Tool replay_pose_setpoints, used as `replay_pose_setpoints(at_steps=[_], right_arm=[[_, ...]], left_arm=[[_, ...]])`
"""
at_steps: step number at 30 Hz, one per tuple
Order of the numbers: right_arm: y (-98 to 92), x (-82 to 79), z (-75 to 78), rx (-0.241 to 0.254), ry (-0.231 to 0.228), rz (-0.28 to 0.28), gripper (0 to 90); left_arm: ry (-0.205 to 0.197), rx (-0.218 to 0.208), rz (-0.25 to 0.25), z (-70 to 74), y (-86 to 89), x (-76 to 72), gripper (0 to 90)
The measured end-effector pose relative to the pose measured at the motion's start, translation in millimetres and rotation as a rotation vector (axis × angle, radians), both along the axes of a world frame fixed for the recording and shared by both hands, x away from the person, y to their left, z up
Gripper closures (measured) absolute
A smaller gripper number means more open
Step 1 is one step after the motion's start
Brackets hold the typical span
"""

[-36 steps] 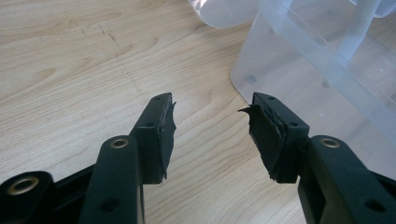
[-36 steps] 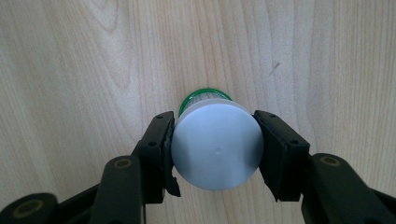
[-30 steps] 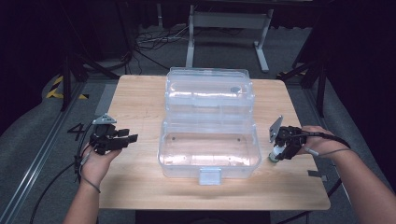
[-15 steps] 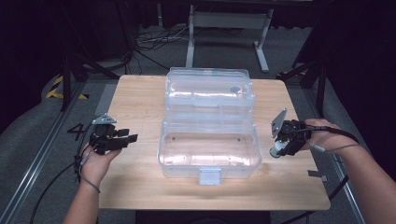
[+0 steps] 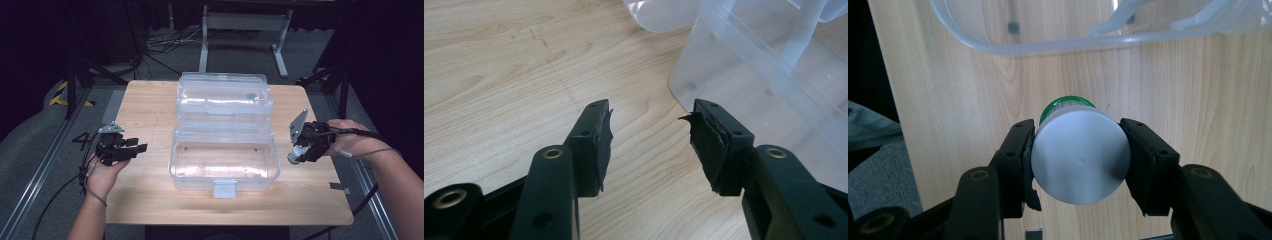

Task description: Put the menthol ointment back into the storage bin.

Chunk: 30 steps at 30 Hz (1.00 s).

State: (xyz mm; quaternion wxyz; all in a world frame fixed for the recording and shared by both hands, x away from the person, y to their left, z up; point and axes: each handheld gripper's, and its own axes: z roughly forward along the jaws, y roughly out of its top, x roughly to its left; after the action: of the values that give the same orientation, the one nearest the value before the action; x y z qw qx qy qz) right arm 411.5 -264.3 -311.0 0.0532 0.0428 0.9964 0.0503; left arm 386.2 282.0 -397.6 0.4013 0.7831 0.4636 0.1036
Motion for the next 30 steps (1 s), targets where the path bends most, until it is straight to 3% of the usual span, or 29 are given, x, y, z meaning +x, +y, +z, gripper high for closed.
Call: replay_pose_setpoints(at_steps=[7, 21, 30], right_arm=[[9.5, -5.9, 15.5, 0.031, -0.009, -0.004, 50.1], [34.6, -16.5, 37.5, 0.060, -0.028, 0.043, 50.2], [52.9, -21.8, 42.0, 0.074, -0.015, 0.077, 50.2]], left_arm=[[0.000, 0.001, -0.005, 0.2, -0.7, 1.5, 50.9], [-0.002, 0.003, -0.015, 0.0, -4.4, 4.1, 50.9], [-0.005, 0.000, -0.016, 0.5, -4.2, 3.8, 51.0]])
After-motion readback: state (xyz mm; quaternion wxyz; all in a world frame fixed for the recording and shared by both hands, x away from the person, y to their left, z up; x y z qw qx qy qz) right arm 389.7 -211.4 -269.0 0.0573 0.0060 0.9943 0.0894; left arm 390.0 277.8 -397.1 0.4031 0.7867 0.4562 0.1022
